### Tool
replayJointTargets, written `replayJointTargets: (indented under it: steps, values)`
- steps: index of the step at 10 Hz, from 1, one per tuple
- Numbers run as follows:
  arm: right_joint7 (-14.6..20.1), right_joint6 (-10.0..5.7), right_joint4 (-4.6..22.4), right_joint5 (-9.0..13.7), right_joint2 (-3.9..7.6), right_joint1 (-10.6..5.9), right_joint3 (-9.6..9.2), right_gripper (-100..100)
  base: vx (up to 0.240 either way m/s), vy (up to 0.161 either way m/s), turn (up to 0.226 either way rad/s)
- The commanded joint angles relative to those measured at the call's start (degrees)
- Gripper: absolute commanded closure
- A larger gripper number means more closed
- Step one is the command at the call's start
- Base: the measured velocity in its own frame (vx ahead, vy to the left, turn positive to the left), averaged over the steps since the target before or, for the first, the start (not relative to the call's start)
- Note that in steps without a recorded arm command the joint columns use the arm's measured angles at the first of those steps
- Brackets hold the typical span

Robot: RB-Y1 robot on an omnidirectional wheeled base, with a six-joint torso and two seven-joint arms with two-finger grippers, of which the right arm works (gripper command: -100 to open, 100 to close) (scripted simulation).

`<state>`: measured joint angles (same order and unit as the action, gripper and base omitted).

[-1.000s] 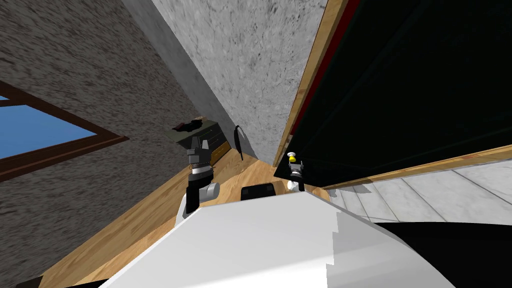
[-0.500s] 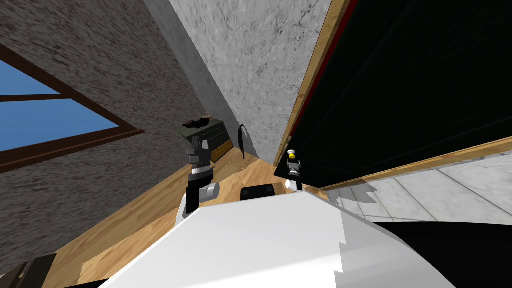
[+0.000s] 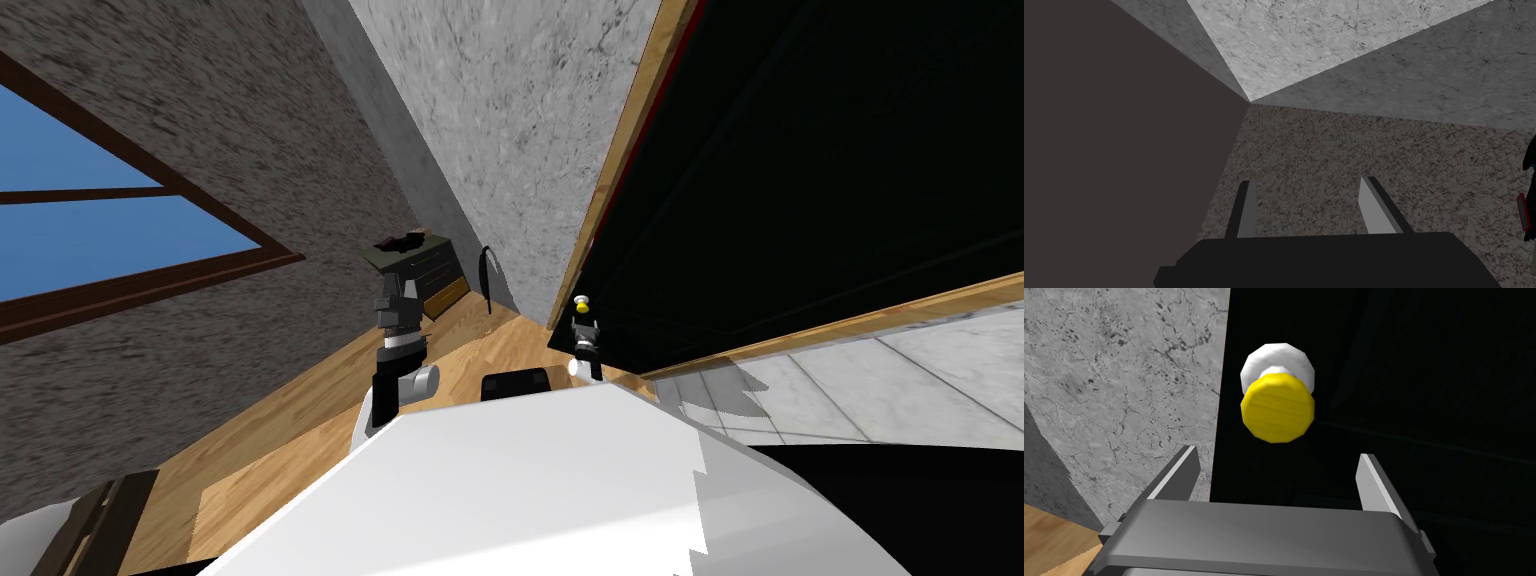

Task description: Pull the door open

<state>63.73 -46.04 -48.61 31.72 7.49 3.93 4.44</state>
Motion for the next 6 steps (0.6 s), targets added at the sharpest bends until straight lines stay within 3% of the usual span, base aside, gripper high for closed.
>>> replayJointTargets:
  steps: [1, 6]
  values:
    - [1.86, -0.11, 0.09, 0.44, -0.21, -0.23, -0.55, -100, -0.111, -0.013, 0.040]
    - [7.18, 0.37, -1.42, 1.93, -0.95, -0.09, -2.22, -100, -0.119, -0.014, 0.061]
